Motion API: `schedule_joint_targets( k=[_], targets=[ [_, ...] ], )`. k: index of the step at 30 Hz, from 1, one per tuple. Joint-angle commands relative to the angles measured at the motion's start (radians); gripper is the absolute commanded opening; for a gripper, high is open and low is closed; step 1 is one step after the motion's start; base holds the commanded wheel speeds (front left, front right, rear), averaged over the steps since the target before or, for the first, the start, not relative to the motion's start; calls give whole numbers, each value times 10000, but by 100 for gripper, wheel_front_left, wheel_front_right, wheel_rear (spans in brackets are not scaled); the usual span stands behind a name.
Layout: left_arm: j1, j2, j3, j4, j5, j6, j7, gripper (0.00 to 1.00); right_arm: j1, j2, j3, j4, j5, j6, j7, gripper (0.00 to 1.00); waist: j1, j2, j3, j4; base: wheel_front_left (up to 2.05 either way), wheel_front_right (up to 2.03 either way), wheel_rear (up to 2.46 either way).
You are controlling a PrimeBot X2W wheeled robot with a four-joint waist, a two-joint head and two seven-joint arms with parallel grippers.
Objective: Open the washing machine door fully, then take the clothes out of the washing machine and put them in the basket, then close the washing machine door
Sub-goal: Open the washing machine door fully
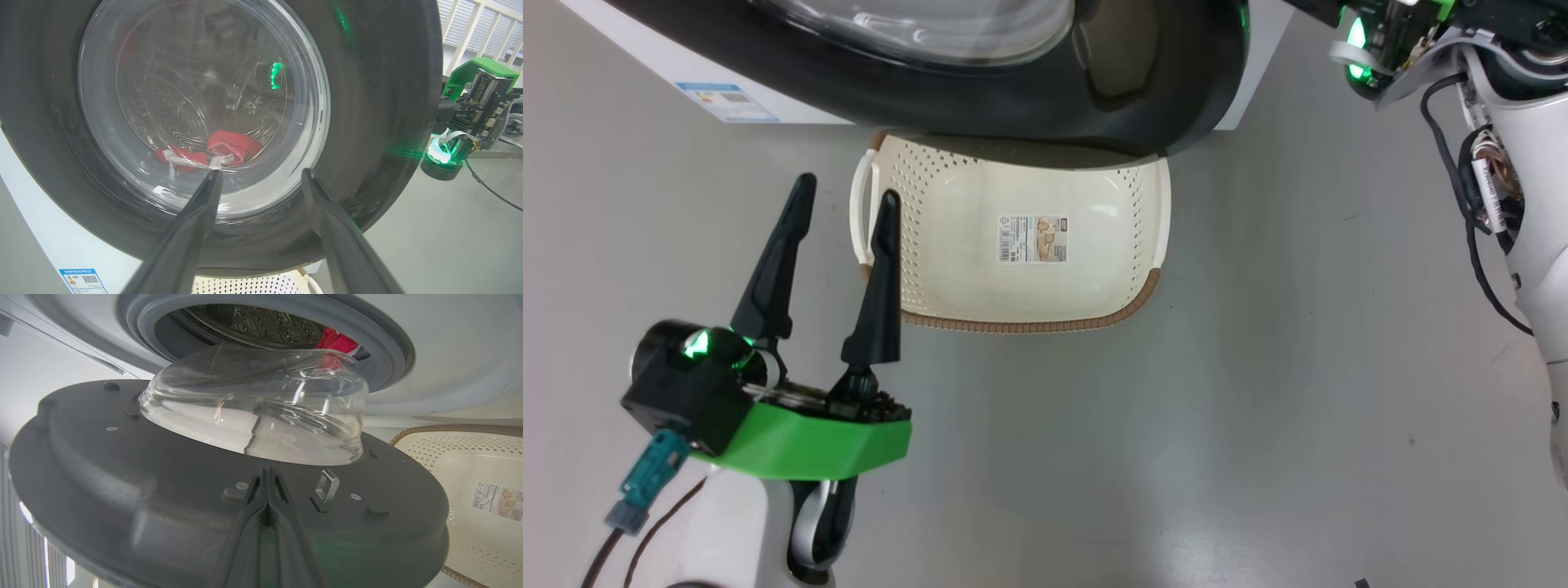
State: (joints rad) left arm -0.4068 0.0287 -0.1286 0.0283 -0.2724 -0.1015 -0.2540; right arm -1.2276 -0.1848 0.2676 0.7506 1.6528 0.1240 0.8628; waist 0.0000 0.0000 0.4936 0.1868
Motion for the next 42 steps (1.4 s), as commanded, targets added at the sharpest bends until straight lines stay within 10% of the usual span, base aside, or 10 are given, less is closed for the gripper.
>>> schedule_joint_targets(
  k=[1,6,7,9,22,33,42],
  targets=[
    [183,216,354,-207,24,56,-78,100,146,286,35,-229,-183,67,21,0,0,0,-66,-51,0,0,0],
    [245,216,373,-210,15,50,-78,100,322,336,-111,-141,-339,67,-505,0,0,0,-113,-146,0,0,0],
    [243,215,380,-210,17,49,-78,100,353,348,-189,-169,-372,67,-719,16,0,0,-110,-169,0,0,0],
    [241,215,390,-216,20,49,-78,100,452,369,-365,-289,-454,67,-1221,100,0,0,-109,-222,0,0,0],
    [288,215,641,-203,-30,22,-78,100,2446,-450,418,-3099,-3268,67,-5834,100,0,0,-173,-736,0,0,0],
    [423,215,879,-178,41,-26,-78,100,3324,-1704,2337,-3041,-6475,67,-10808,100,0,0,-327,-1042,0,0,0],
    [502,215,1093,-124,60,-48,-78,100,4519,-1402,944,-3657,-9778,67,-11241,100,0,0,-418,-1222,0,0,0]
  ],
)
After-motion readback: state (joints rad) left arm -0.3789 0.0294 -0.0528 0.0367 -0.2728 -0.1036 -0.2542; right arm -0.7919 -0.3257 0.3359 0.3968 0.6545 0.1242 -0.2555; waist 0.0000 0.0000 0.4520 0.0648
